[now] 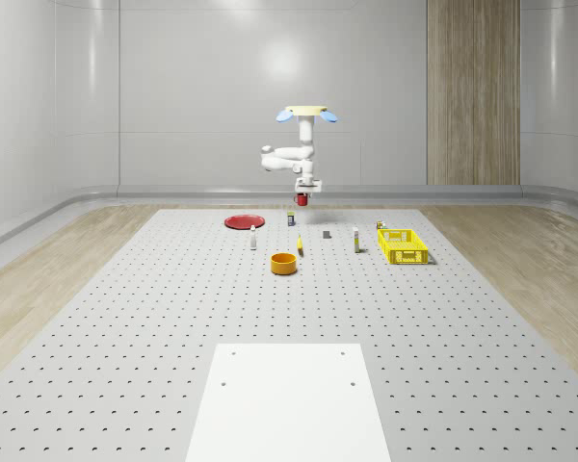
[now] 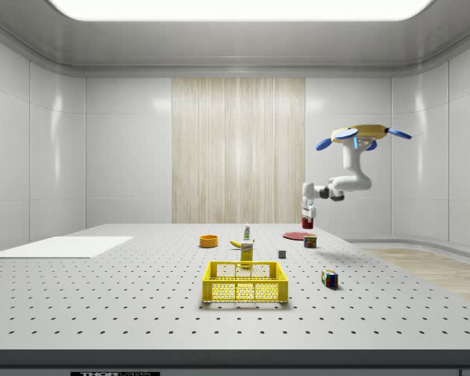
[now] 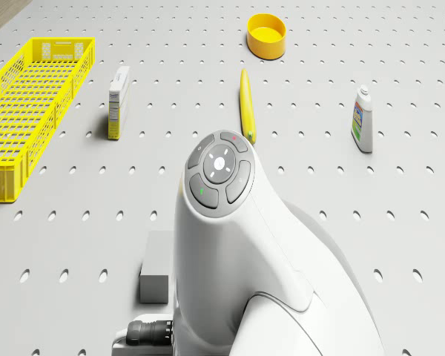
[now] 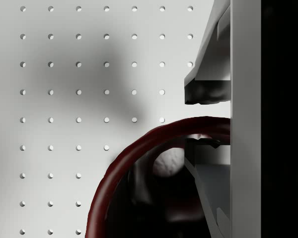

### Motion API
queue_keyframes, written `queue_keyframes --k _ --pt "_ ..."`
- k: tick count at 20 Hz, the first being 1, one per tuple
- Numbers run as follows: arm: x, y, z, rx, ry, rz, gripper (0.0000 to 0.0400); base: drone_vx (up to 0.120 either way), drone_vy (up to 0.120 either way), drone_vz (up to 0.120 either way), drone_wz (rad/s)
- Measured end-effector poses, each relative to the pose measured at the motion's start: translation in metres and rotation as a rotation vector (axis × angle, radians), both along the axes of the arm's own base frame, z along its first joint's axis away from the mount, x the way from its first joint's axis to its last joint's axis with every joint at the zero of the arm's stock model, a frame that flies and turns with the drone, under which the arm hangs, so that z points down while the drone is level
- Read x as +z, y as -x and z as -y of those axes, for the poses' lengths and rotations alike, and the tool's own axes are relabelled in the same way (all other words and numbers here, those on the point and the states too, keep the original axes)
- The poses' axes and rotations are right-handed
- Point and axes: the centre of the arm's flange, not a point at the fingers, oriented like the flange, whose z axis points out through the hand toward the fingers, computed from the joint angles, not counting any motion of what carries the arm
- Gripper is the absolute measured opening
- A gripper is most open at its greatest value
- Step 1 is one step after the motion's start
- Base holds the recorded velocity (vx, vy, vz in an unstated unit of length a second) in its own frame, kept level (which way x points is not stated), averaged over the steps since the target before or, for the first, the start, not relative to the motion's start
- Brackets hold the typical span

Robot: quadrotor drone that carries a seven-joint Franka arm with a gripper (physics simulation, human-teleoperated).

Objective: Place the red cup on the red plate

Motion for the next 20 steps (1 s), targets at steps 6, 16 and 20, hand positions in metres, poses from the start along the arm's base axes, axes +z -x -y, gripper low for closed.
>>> queue_keyframes --k 6,16,20 --pt "0.0000 0.0000 0.0000 0.000 0.000 0.000 0.0099 0.000 -0.120 0.000 0.000" --pt "0.0000 0.0000 0.0000 0.000 0.000 0.000 0.0099 0.000 -0.120 0.000 0.000" --pt "0.0000 0.0000 0.0000 0.000 0.000 0.000 0.0099 0.000 -0.120 0.000 0.000"
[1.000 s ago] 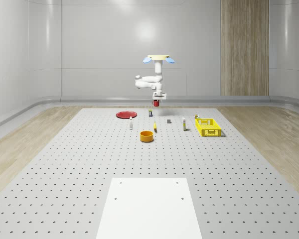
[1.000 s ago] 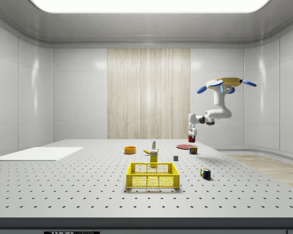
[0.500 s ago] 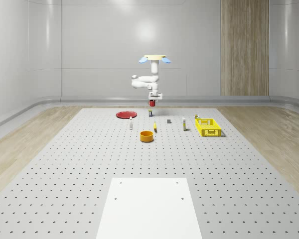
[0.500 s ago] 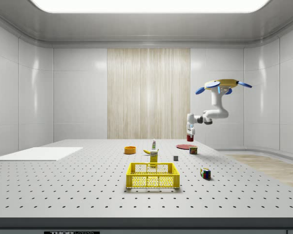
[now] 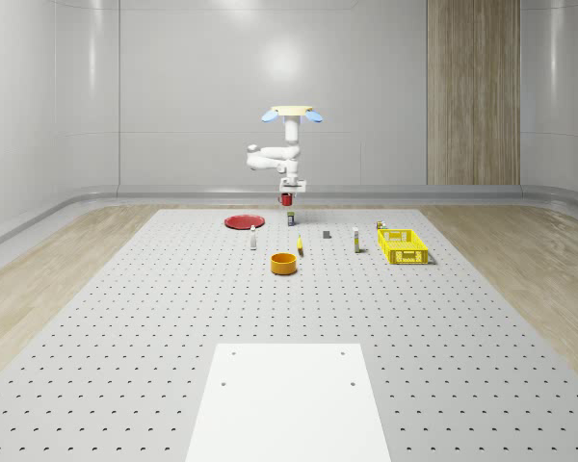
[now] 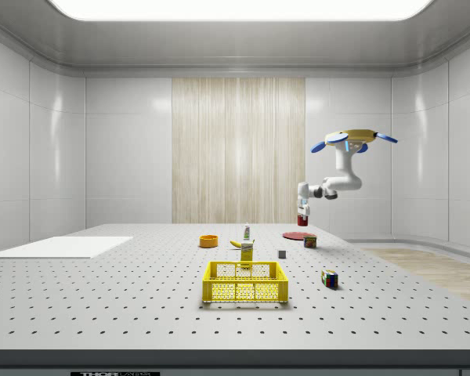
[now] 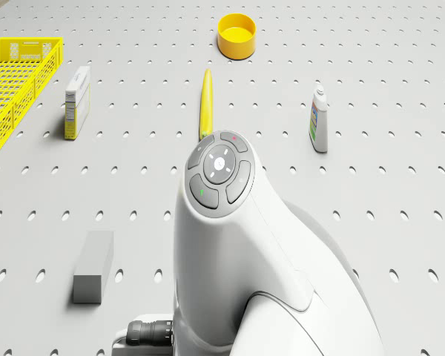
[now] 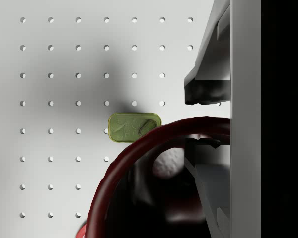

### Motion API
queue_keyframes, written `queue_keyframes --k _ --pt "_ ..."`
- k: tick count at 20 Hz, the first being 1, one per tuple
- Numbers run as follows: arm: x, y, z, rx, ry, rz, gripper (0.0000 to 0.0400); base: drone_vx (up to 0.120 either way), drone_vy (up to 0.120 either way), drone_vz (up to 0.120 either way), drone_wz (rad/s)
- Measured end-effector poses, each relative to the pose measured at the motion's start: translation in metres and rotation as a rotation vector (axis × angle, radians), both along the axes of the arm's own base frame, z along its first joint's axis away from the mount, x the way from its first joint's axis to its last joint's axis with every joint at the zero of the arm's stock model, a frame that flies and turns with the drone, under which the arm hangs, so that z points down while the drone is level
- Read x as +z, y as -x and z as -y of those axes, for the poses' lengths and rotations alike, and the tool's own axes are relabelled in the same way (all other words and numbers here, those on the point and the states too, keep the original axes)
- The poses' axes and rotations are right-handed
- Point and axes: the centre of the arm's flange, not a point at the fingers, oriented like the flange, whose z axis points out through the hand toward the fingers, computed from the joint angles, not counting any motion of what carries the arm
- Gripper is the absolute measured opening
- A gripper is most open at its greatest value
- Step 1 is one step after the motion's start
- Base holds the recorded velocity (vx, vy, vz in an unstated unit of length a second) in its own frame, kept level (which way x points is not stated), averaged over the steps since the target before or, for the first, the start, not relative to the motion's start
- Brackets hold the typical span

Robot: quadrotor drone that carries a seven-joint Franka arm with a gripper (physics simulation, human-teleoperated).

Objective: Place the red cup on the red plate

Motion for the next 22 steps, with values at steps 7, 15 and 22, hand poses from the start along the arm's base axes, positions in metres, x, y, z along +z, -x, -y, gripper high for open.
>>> queue_keyframes --k 7,15,22 --pt "0.0000 0.0000 0.0000 0.000 0.000 0.000 0.0099 0.000 -0.120 -0.051 0.000" --pt "0.0000 0.0000 0.0000 0.000 0.000 0.000 0.0099 0.000 -0.120 -0.090 0.000" --pt "0.0000 0.0000 0.0000 0.000 0.000 0.000 0.0099 -0.034 -0.120 0.000 0.000"
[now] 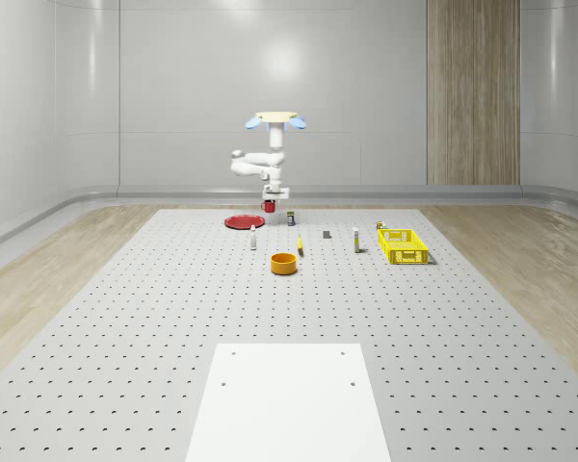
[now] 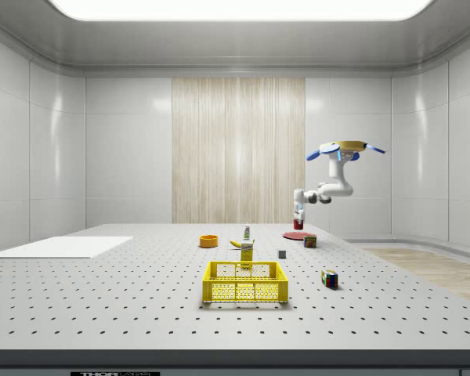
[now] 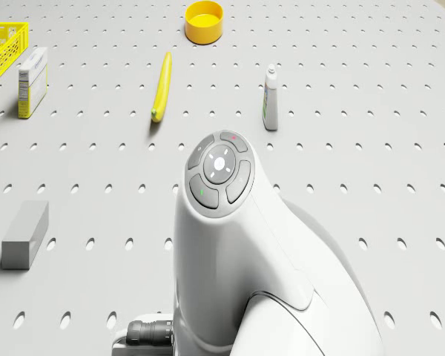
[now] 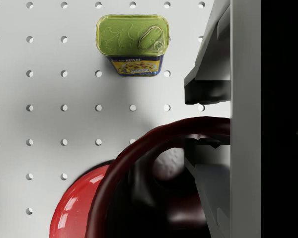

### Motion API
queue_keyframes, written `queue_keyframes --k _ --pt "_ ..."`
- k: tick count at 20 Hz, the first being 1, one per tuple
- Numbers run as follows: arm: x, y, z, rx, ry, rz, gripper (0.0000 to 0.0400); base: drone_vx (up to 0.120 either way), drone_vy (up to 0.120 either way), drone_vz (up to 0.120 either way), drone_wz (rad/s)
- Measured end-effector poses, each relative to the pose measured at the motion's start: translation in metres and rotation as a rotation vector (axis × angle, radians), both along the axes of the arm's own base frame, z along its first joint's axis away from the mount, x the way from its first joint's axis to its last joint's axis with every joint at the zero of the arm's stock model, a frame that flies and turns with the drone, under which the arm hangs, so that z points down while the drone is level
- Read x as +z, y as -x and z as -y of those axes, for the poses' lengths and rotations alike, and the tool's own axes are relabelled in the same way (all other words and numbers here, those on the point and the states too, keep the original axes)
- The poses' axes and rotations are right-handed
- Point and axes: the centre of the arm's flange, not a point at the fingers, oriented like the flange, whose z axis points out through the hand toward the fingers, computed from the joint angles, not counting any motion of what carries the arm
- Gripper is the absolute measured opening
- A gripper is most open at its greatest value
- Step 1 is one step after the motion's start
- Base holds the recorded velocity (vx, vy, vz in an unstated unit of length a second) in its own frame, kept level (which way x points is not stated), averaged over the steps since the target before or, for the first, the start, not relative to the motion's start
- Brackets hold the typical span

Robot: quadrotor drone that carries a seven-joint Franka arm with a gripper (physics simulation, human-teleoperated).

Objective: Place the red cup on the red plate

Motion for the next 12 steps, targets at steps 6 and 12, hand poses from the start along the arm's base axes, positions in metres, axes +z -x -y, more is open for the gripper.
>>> queue_keyframes --k 6,12 --pt "0.0000 0.0000 0.0000 0.000 0.000 0.000 0.0099 -0.047 -0.120 -0.020 0.000" --pt "0.0000 0.0000 0.0000 0.000 0.000 0.000 0.0099 -0.007 -0.120 -0.053 0.000"
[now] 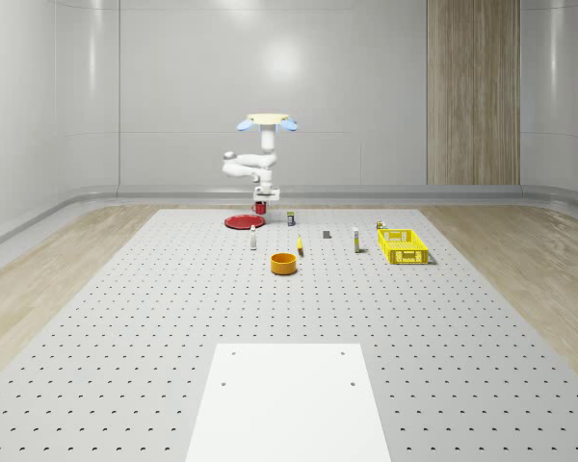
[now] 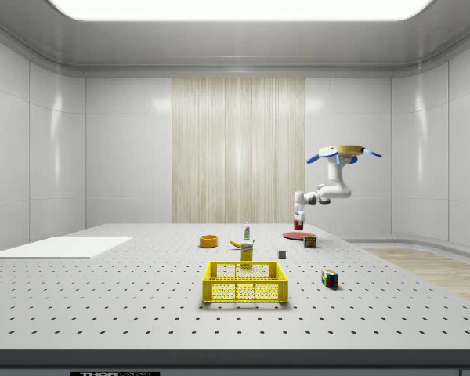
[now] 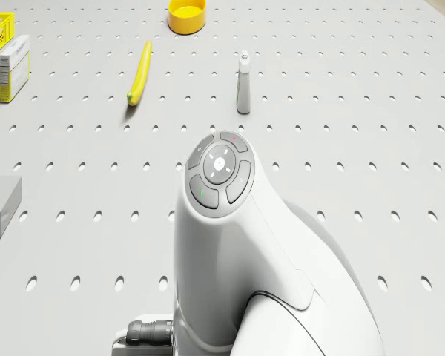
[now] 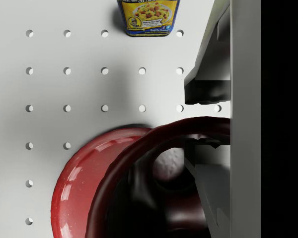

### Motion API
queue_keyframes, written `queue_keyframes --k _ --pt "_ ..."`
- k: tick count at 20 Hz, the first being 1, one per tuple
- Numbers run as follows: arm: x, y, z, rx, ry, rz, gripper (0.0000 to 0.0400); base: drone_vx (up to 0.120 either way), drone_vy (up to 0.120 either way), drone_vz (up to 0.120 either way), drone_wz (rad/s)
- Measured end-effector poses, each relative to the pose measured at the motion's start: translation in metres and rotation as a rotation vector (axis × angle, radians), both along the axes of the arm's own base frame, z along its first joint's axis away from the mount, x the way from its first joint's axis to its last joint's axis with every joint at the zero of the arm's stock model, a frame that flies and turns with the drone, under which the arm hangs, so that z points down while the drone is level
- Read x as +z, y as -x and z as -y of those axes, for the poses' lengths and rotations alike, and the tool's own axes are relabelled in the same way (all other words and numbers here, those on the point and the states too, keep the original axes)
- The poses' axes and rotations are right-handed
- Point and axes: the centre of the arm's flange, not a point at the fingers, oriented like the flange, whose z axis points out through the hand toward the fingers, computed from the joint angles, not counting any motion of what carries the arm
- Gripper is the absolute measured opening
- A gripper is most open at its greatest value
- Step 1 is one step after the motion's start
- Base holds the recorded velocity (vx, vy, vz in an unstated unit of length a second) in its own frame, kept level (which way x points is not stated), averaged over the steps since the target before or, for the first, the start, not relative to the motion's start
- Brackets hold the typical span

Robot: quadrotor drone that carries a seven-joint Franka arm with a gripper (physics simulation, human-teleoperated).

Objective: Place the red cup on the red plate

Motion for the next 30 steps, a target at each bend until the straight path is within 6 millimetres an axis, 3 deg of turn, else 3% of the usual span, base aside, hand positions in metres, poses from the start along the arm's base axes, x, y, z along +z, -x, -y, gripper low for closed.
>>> queue_keyframes --k 3,16,30 --pt "0.000 0.000 0.000 0.000 0.000 0.000 0.0099 -0.120 -0.120 0.000 0.000" --pt "0.000 0.000 0.000 0.000 0.000 0.000 0.0099 0.000 -0.117 0.000 0.000" --pt "0.044 0.000 0.000 0.000 0.000 0.000 0.0099 0.000 0.000 0.000 0.000"
